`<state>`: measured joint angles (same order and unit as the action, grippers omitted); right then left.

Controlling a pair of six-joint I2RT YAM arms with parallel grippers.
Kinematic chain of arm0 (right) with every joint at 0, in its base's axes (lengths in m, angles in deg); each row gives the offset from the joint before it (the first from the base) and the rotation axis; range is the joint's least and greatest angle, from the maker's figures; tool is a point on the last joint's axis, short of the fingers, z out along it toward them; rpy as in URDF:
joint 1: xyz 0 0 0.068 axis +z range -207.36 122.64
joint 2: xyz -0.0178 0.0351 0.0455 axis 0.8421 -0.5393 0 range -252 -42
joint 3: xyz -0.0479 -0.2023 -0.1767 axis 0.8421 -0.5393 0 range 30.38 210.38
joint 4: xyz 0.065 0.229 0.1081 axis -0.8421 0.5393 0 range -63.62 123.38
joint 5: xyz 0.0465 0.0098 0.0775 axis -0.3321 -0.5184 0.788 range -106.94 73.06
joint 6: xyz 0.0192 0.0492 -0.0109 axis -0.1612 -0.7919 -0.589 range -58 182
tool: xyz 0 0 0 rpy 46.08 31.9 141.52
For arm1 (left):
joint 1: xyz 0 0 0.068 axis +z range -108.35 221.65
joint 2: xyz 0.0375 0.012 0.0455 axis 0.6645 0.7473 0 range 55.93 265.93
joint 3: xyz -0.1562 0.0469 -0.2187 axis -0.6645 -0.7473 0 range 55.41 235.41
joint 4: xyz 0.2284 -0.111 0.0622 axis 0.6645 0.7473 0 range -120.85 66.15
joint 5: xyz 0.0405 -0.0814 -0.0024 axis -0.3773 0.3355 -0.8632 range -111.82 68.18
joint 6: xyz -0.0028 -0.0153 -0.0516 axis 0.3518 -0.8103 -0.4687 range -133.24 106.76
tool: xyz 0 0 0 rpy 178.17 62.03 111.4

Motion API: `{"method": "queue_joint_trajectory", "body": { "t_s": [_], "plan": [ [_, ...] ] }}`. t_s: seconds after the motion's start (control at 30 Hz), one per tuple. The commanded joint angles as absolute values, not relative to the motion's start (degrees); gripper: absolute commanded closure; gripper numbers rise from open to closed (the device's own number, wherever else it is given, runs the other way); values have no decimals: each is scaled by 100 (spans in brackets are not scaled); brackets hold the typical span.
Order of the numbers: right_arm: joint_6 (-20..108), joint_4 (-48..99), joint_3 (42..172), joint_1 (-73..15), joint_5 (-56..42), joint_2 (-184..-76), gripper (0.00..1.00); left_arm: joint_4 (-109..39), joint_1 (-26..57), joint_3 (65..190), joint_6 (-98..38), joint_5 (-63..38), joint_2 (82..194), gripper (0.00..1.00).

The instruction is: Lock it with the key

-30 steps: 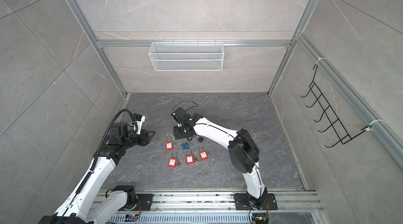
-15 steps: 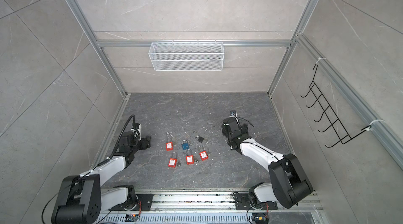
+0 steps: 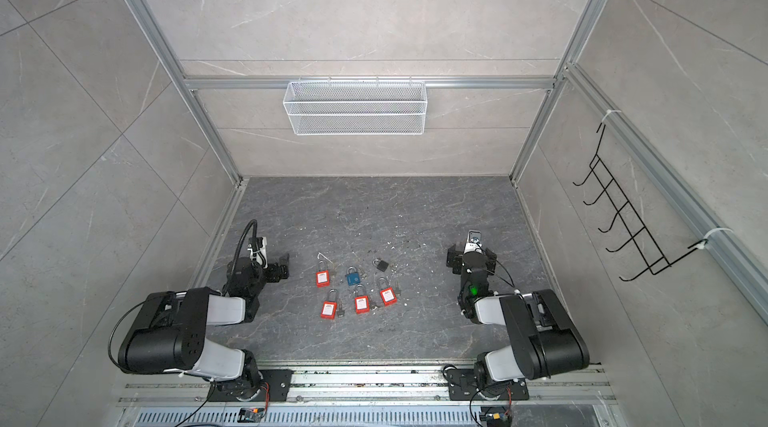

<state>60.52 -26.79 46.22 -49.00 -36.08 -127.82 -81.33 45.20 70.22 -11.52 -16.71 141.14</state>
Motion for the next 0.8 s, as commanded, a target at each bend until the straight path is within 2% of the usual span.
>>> {"method": "queue_joint_trajectory", "body": {
  "t_s": [0.0,0.1,0.77],
  "plan": [
    [6051,-2706,4934,-5098,-2792,-12875,1,-8375,4579,7333,-1148,-1561,14130,0],
    [6041,-2791,4961,-5230,-2566,-12931,1,-7899,4613,7618,-1277,-1774,14185,0],
    [6028,-2519,5052,-5357,-2156,-12878,1,-7874,4627,7630,-1325,-1918,14180,0]
  ]
}}
